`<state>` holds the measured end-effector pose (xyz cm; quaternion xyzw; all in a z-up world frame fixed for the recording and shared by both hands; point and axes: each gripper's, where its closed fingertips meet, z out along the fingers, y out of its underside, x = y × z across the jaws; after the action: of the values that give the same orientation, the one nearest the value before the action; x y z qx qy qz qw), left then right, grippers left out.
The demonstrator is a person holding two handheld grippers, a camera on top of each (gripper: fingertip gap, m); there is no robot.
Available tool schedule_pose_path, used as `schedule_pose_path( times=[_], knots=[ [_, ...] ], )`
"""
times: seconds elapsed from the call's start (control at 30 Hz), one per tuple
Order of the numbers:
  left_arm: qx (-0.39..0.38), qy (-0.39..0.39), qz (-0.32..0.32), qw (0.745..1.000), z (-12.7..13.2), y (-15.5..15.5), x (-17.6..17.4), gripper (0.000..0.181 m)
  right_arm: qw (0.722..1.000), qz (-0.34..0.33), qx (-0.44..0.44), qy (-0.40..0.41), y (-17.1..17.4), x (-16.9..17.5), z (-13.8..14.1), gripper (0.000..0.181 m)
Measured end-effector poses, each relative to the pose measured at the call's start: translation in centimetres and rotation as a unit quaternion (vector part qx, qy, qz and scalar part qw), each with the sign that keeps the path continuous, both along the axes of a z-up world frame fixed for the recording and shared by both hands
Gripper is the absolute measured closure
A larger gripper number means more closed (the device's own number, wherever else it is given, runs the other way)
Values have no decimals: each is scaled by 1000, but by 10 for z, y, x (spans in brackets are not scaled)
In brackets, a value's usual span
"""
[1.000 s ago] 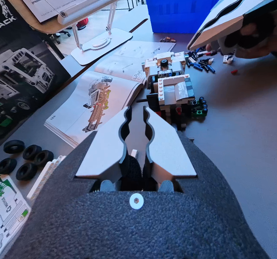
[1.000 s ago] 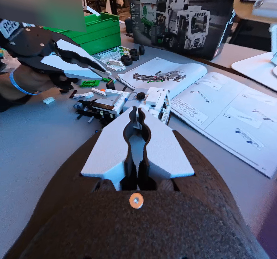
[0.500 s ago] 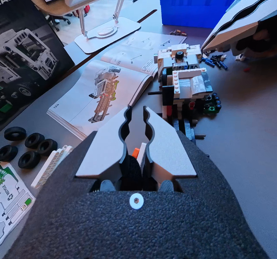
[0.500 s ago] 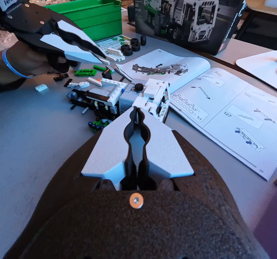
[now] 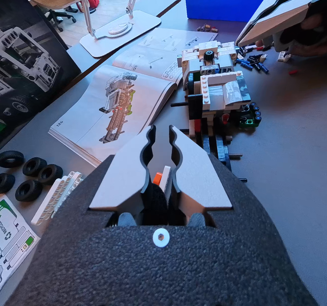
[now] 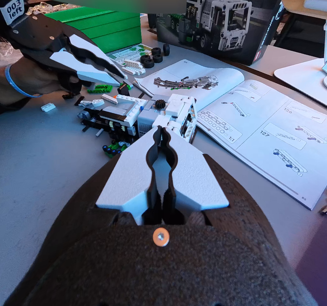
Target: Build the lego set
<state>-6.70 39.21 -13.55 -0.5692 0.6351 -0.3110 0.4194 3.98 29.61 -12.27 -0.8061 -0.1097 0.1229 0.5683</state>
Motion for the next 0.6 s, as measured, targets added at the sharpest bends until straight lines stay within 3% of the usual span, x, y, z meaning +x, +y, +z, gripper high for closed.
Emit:
schedule_pose_path(
  times=[0.1,0.2,0.3,0.4,0.43,0.53,0.6],
  knots=[
    [5,-2,-10,1000,1,-4,1,167,1000,-3,-3,-1,0,-1,1,178],
    [-2,-6,-46,999,3,-20,3,162,999,22,-2,-23,-1,-12,2,163],
    [-6,1,-83,997,2,-42,6,149,994,57,11,-95,-4,-26,2,147],
    [-10,29,-91,995,-8,-55,10,123,982,96,24,-162,-5,-42,7,134],
    [-14,35,-89,995,-11,-58,12,118,978,98,29,-183,-3,-45,12,134],
    [-45,43,-83,995,-12,-60,15,114,973,86,42,-210,7,-46,30,171],
    [-75,27,-78,994,-4,-63,16,117,971,109,13,-213,14,-46,21,179]
  ],
)
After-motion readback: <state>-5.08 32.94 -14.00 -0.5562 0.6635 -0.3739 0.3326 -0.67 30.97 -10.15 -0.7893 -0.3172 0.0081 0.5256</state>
